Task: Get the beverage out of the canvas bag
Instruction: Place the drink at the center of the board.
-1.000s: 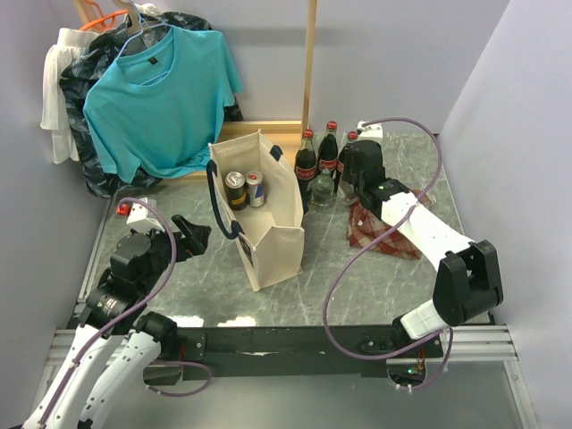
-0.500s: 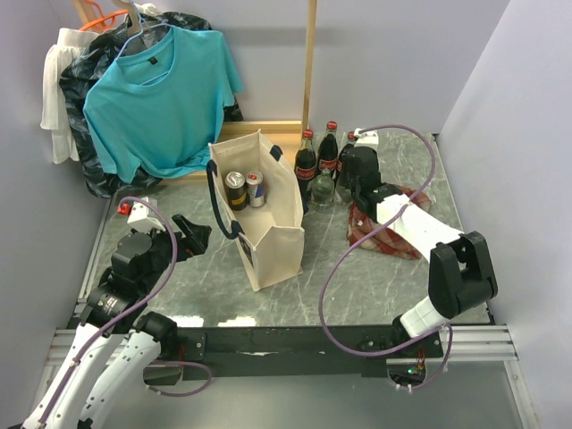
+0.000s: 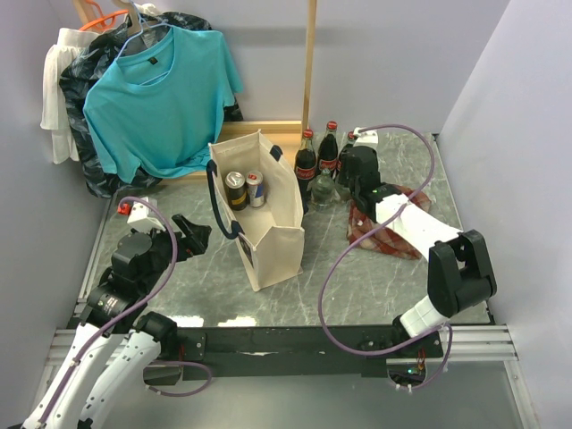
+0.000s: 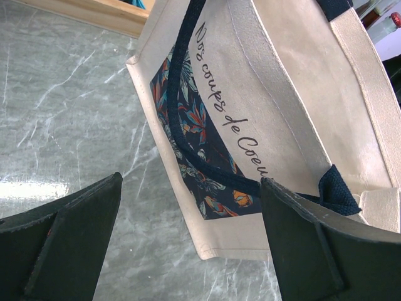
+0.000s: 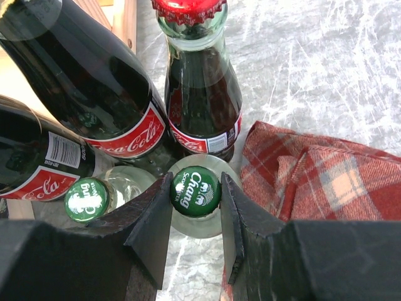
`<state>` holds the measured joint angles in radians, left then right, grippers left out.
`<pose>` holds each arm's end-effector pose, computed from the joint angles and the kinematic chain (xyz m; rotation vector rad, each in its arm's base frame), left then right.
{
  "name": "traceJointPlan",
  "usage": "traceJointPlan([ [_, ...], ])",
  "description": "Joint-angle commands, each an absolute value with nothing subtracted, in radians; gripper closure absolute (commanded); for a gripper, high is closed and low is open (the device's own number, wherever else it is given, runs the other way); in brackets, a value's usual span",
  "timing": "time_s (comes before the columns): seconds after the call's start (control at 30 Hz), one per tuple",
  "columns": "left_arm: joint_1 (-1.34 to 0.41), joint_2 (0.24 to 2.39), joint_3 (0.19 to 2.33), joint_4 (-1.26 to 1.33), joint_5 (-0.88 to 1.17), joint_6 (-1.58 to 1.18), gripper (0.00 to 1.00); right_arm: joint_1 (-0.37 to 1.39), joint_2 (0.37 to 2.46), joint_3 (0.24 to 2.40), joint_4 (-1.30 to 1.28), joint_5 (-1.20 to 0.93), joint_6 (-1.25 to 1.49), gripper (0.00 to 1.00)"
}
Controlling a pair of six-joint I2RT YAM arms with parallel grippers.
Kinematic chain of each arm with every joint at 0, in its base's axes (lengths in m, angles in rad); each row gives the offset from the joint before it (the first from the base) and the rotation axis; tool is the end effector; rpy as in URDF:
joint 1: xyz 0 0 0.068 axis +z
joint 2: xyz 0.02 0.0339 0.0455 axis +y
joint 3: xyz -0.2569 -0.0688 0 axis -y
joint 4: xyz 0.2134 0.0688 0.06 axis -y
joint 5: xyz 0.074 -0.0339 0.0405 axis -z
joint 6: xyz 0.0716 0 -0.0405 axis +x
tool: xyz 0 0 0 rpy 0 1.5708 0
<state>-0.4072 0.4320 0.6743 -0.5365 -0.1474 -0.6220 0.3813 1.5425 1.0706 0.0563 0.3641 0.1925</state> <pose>0.1126 -0.0371 0.2885 -0.3069 1.8767 -0.5713 0.3427 0.1099 0.2698 0.0490 1.9571 0.0153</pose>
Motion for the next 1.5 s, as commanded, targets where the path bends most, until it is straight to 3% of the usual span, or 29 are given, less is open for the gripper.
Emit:
traceJointPlan([
  [0.0,-0.41,0.437,0.698,-0.511,-0.156,-0.624,0.04,0.371,1.516,1.077,0.239,0.393,0.196,1.0],
  [1.17,-0.408,0.43,0.696,-0.515,-0.169,-0.627,0.04,0.376,1.585,1.104,0.215,0.414,0.187,1.0],
  [1.47,-0.408,0.426,0.698,-0.514,-0.166,-0.627,0.04,0.374,1.589,1.124,0.163,0.425,0.193,0.8],
])
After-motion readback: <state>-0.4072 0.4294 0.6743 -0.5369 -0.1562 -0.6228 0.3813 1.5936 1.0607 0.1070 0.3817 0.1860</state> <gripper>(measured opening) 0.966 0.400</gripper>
